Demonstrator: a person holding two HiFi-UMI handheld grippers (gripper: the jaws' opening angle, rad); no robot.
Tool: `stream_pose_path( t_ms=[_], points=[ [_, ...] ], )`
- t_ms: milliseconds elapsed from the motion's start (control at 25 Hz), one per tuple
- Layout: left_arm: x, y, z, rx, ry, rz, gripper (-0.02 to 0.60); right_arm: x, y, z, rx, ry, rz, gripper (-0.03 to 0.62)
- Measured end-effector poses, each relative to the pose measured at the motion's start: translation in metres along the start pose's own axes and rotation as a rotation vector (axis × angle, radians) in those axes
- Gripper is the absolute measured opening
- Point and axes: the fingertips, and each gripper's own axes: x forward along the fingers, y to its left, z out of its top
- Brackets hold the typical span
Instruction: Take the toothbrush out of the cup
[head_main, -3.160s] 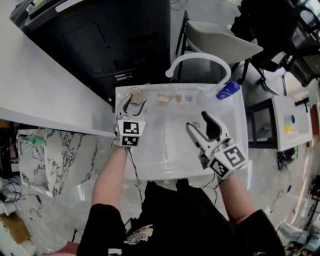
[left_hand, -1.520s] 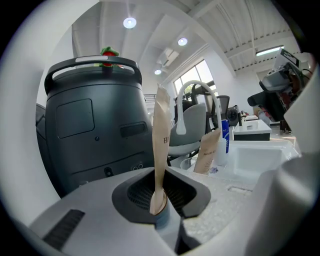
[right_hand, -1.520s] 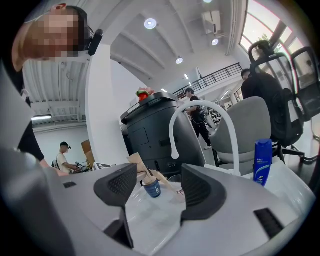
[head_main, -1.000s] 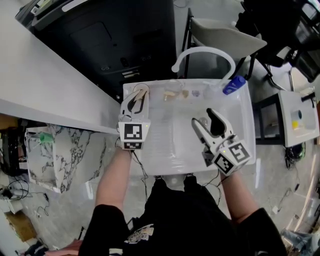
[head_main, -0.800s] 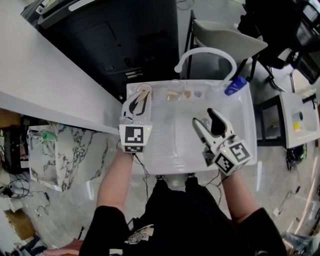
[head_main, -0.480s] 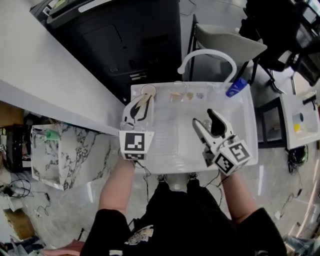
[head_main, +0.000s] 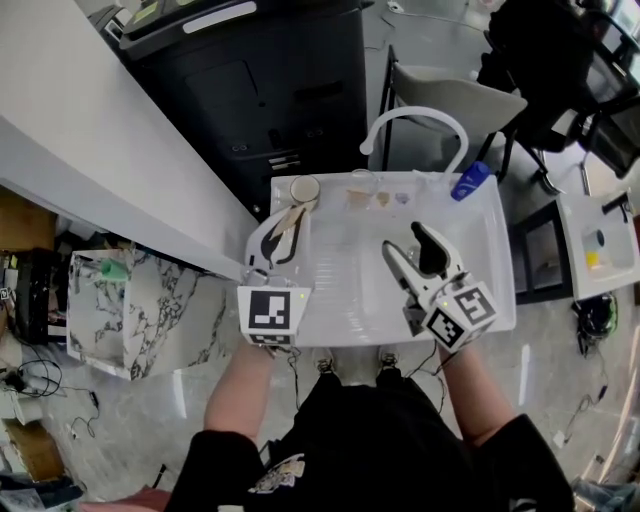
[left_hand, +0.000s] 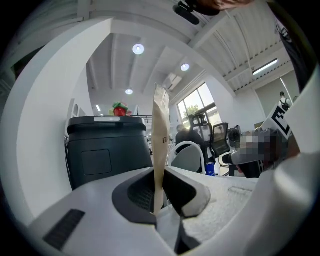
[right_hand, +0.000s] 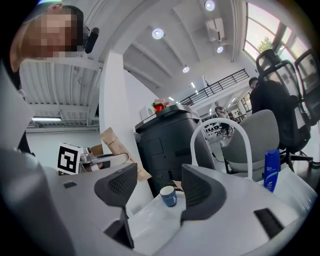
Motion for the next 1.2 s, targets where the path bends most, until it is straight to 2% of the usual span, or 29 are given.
stream_pose_path(
  t_ms=[640,840,1200],
  points=[
    [-0.063,-0.019,0.016,-0.084,0.020,0.003,0.043,0.004,0.031,0.030,-0.055,-0.053,0.049,0.264],
    [-0.074,-0.022,0.019,-0.091,0.007,0.009,0.043,0.001,0.037,0.032,-0.063,-0.055,0.058,0.264],
    [-0.084,-0.032,0.014,-0.099,0.032,0.003,0.043,-0.008,0.038,0.034,-0.075,-0.055,0.062,0.264]
  ],
)
